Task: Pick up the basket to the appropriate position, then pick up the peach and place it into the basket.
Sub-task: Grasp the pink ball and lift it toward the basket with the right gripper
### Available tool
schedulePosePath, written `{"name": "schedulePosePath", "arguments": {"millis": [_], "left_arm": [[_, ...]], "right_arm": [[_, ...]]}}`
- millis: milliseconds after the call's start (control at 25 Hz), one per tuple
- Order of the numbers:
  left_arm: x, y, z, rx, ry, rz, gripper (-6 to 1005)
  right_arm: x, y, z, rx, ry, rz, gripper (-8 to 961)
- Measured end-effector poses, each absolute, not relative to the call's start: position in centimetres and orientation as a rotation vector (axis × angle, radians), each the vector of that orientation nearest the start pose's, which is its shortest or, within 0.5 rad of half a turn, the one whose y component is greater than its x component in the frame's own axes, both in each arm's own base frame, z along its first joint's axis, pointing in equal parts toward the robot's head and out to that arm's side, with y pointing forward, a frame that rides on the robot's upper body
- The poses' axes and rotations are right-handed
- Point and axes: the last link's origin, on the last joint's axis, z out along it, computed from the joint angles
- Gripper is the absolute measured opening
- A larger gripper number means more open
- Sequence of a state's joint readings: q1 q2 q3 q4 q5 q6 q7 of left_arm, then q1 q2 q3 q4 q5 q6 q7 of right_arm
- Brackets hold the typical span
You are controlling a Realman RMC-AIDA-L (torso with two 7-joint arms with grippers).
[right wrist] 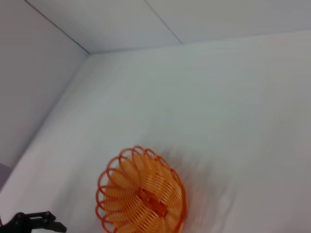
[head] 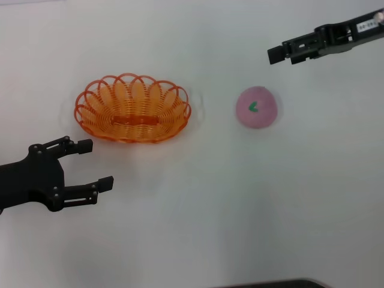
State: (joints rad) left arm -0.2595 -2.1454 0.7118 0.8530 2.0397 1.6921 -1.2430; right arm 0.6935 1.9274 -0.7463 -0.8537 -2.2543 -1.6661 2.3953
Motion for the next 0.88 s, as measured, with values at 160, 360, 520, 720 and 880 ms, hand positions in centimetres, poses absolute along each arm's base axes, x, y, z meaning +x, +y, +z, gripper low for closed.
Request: {"name": "schedulePosePath", "arguments": {"millis": [160, 360, 520, 720, 880], "left_arm": [[-30.5, 25.1, 0.2, -2.751, -0.574, -0.618, 886], [-30.5, 25.0, 0.2, -2.756, -0.575, -0.622, 885], [-30.4, 24.8, 0.2, -2.767, -0.571, -0.632, 885], [-30.2, 24.9, 0.1, -2.775, -0.562, -0.635, 885], [-30.2, 24.9, 0.0, -2.773, -0.557, -0.631, 885]], "right_arm": [[21.8, 38.9, 6.7, -2.5, 1.593, 0.115, 940], [20.2, 39.8, 6.3, -2.474, 1.564, -0.076, 941], [19.2, 40.2, 5.3, -2.455, 1.521, -0.257, 939], [18.2, 40.6, 4.1, -2.429, 1.466, -0.399, 936], [17.8, 40.6, 2.6, -2.413, 1.417, -0.492, 933]]}}
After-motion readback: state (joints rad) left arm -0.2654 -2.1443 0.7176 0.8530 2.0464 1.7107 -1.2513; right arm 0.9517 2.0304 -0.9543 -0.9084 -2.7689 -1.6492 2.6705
